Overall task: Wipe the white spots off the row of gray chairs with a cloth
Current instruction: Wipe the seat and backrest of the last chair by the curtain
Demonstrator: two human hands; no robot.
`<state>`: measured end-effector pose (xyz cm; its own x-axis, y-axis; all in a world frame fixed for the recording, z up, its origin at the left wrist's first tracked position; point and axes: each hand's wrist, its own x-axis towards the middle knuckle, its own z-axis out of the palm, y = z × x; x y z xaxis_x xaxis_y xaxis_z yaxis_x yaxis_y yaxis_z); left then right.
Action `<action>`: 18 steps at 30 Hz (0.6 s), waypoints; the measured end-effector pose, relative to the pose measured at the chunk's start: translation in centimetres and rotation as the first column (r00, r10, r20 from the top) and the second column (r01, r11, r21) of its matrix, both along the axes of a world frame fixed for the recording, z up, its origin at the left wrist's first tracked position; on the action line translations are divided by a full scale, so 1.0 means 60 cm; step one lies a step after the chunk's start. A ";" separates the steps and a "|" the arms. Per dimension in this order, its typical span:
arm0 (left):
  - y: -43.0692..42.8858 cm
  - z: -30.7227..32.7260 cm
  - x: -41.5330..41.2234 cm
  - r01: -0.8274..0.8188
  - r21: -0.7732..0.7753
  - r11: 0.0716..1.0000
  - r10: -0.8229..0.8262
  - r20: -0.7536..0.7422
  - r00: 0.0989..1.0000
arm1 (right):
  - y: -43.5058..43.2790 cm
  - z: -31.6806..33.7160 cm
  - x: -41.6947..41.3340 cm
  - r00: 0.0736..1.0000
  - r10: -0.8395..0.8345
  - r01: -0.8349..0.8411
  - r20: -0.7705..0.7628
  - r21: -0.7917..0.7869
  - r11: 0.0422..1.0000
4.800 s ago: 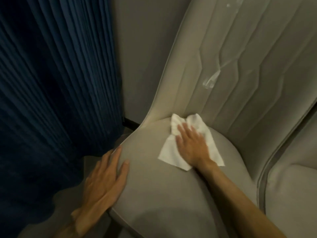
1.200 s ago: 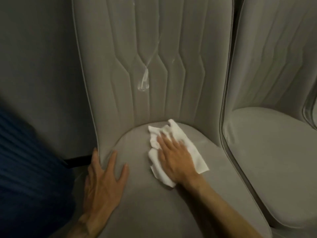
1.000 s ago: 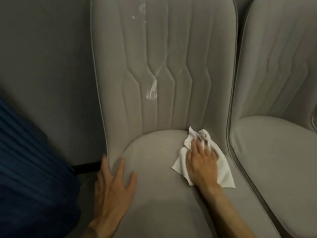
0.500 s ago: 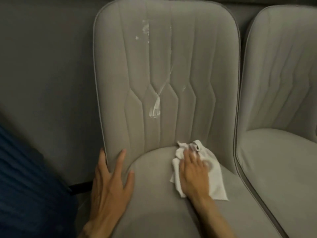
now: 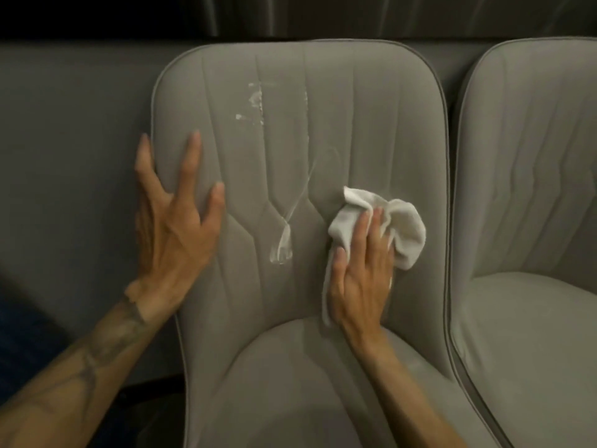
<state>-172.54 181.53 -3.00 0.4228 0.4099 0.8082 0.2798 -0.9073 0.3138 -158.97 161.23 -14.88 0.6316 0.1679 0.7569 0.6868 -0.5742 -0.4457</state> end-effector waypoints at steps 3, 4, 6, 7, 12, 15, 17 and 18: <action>0.023 0.044 0.033 -0.011 0.011 1.000 0.011 0.059 0.998 | 0.012 -0.046 0.037 0.991 -0.122 0.131 0.063 -0.179 0.975; 0.027 0.050 0.040 -0.013 0.000 1.000 0.013 0.072 0.997 | 0.011 -0.070 0.041 0.987 -0.134 0.151 0.091 -0.215 0.965; 0.029 0.052 0.048 -0.043 -0.012 0.999 0.043 0.089 0.995 | 0.005 -0.093 0.052 0.979 -0.130 0.171 0.159 -0.277 0.946; 0.028 0.051 0.050 -0.059 -0.010 0.998 0.060 0.089 0.994 | 0.003 -0.084 0.062 0.973 -0.132 0.184 0.191 -0.291 0.939; 0.025 0.048 0.051 -0.101 -0.006 0.995 0.102 0.066 0.993 | 0.024 0.105 0.137 0.914 -0.181 0.255 0.364 -0.166 0.953; 0.021 0.052 0.045 -0.127 -0.013 0.992 0.128 0.049 0.991 | 0.039 0.207 0.172 0.881 -0.257 0.307 0.397 -0.066 0.949; 0.016 0.052 0.045 -0.122 -0.008 0.992 0.123 0.039 0.992 | 0.032 0.187 0.165 0.890 -0.253 0.302 0.378 -0.075 0.950; 0.016 0.053 0.046 -0.118 -0.005 0.993 0.118 0.046 0.992 | 0.024 0.155 0.153 0.900 -0.227 0.286 0.372 -0.112 0.952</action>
